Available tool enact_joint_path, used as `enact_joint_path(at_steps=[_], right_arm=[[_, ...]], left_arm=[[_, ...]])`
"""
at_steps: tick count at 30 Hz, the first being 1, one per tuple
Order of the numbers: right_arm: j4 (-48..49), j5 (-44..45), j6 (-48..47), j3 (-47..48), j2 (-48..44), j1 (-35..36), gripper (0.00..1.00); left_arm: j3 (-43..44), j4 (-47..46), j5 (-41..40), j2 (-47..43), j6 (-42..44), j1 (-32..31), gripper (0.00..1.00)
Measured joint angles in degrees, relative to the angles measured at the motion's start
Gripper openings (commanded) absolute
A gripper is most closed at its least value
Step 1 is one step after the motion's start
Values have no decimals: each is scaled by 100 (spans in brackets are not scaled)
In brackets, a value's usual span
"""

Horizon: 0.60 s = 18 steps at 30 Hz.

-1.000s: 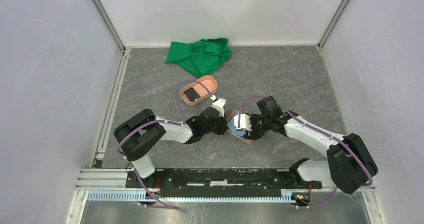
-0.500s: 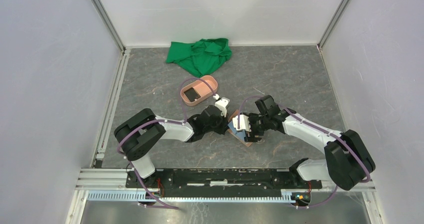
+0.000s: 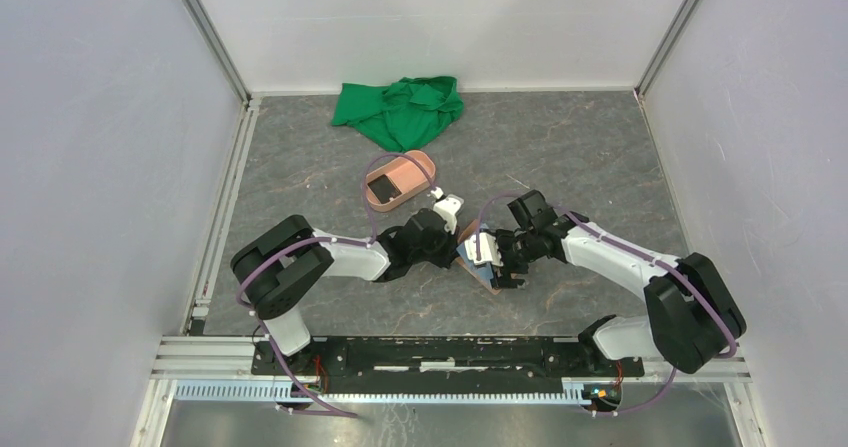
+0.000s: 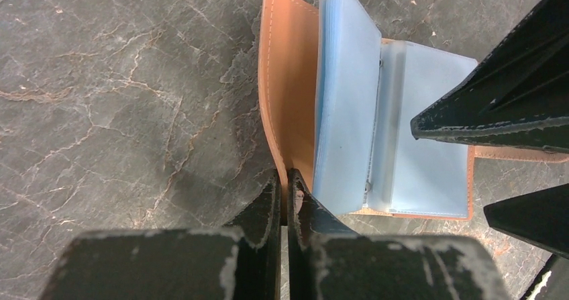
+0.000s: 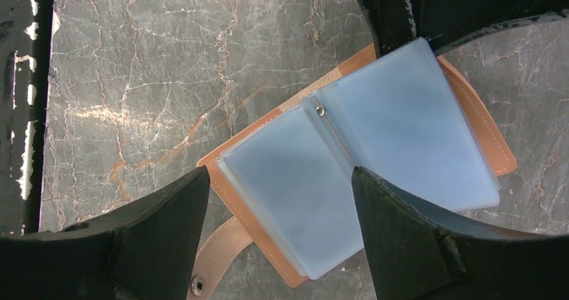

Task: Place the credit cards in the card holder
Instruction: Open the card holder at the center of the board.

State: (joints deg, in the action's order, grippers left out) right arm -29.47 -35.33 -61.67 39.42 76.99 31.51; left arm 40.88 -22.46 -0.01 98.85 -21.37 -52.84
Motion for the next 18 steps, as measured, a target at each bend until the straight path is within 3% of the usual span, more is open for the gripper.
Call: enact_joint_path(at_steps=[18], right_arm=[[166,323,-15,-24,114,157,85]], left_arm=[[125,57,111,90,177,0,2]])
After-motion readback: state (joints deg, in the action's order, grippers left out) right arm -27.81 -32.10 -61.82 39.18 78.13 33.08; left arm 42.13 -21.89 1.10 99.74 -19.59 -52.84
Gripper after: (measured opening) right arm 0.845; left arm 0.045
